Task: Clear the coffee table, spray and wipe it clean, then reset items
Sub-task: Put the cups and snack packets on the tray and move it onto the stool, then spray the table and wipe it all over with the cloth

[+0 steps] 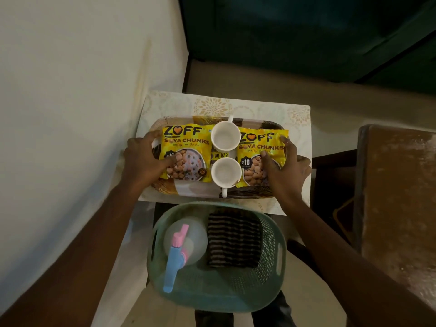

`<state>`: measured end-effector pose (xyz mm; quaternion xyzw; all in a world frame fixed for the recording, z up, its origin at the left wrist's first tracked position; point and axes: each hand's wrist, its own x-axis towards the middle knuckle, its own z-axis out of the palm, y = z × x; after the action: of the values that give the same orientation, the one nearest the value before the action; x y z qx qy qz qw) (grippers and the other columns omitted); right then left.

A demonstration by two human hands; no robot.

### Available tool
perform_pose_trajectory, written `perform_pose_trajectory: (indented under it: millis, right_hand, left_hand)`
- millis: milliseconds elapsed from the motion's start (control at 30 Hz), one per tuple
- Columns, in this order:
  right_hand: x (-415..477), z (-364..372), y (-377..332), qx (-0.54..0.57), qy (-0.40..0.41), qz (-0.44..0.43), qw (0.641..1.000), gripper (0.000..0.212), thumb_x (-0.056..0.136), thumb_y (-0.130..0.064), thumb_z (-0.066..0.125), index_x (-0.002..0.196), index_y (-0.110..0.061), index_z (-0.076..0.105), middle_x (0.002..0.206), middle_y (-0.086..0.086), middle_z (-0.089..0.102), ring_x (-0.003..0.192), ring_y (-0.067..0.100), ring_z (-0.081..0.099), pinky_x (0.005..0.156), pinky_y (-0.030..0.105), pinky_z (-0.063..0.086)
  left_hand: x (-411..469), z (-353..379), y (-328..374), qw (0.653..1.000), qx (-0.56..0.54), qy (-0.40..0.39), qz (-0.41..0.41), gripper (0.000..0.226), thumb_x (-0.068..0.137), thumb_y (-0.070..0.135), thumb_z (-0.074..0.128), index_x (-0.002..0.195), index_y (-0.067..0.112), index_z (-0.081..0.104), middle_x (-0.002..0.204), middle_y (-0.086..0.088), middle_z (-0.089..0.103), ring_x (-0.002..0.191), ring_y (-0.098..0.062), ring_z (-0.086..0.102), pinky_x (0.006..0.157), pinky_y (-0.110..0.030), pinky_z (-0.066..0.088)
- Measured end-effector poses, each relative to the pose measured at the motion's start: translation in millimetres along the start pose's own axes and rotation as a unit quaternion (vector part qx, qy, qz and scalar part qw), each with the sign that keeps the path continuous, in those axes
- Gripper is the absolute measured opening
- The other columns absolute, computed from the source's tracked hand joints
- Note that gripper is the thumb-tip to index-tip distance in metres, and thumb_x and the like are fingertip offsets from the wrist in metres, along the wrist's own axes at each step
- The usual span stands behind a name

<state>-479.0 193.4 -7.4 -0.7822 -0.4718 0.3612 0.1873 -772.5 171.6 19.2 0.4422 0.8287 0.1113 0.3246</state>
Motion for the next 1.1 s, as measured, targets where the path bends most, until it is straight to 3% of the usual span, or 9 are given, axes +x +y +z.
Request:
perform_pose_trajectory:
  millis: [233,400,567,767,833,1000,1100]
  right_hand:
    - [-5.4,2.5,4.4,-0.016,-0.016,-0.006,1.0,0.062,0.09,-0.05,0.063,0.144,-0.037,0.035,0.132,0.016,0.036,0.129,0.03,0.028,0.092,0.031,0.024]
    - [-3.9,2.0,7.7,-0.042,-0.016,-0.015,0.999,0.065,0.09,-0.053,0.061,0.146,-0.035,0.032,0.133,0.017,0.037,0.128,0.032,0.03,0.091,0.034,0.025]
    - [-4.4,2.5,8.0,-0.099,-0.007,-0.021,0.995,0.07,0.09,-0.057,0.057,0.145,-0.022,0.032,0.139,0.017,0.038,0.129,0.035,0.033,0.096,0.044,0.035]
    - [-9.5,-3.2,6.2,-0.15,0.011,-0.036,0.988,0.07,0.091,-0.058,0.054,0.141,-0.014,0.036,0.144,0.012,0.037,0.131,0.033,0.033,0.1,0.048,0.035]
    - [-11.0,-9.6,3.2,-0.145,0.018,-0.057,0.988,0.066,0.092,-0.056,0.054,0.14,-0.013,0.039,0.144,0.011,0.038,0.13,0.031,0.035,0.1,0.048,0.035]
    - [-29.3,-29.1,-17.3,-0.08,0.042,-0.146,0.985,0.041,0.096,-0.042,0.055,0.128,-0.016,0.055,0.134,0.004,0.05,0.122,0.021,0.042,0.096,0.039,0.04]
    - [-60.4,-40.8,-31.9,-0.035,0.031,-0.214,0.976,0.026,0.095,-0.028,0.059,0.118,-0.017,0.061,0.122,0.001,0.056,0.114,0.016,0.044,0.089,0.031,0.039]
  left_hand:
    - [-2.6,5.5,-8.6,1.0,0.016,-0.013,-0.004,0.08,0.072,0.038,0.082,0.142,0.026,0.045,0.135,-0.023,0.041,0.127,-0.038,0.041,0.103,-0.042,0.035]
    - [-2.8,6.7,-9.5,0.999,0.032,-0.028,0.0,0.082,0.074,0.043,0.079,0.145,0.027,0.04,0.137,-0.023,0.04,0.128,-0.038,0.041,0.103,-0.042,0.034]
    - [0.8,7.1,-13.1,0.999,0.024,-0.036,-0.001,0.083,0.075,0.042,0.079,0.146,0.026,0.039,0.139,-0.021,0.041,0.13,-0.037,0.041,0.104,-0.045,0.036]
    - [-12.8,5.4,-5.6,1.0,-0.002,-0.001,0.02,0.077,0.079,0.052,0.071,0.143,0.024,0.04,0.148,-0.007,0.04,0.136,-0.025,0.038,0.107,-0.045,0.033]
    - [-20.7,0.6,-2.4,0.998,-0.055,-0.009,0.03,0.073,0.08,0.055,0.069,0.141,0.026,0.043,0.148,-0.002,0.043,0.134,-0.021,0.042,0.108,-0.044,0.037]
    - [-63.6,-21.8,6.8,0.981,-0.164,-0.052,0.088,0.04,0.089,0.024,0.069,0.128,0.027,0.059,0.131,0.01,0.06,0.121,-0.004,0.053,0.099,-0.027,0.044]
    - [-97.0,-30.8,0.9,0.973,-0.179,-0.078,0.12,0.037,0.087,0.009,0.069,0.121,0.025,0.064,0.123,0.007,0.065,0.108,0.003,0.058,0.086,-0.007,0.042]
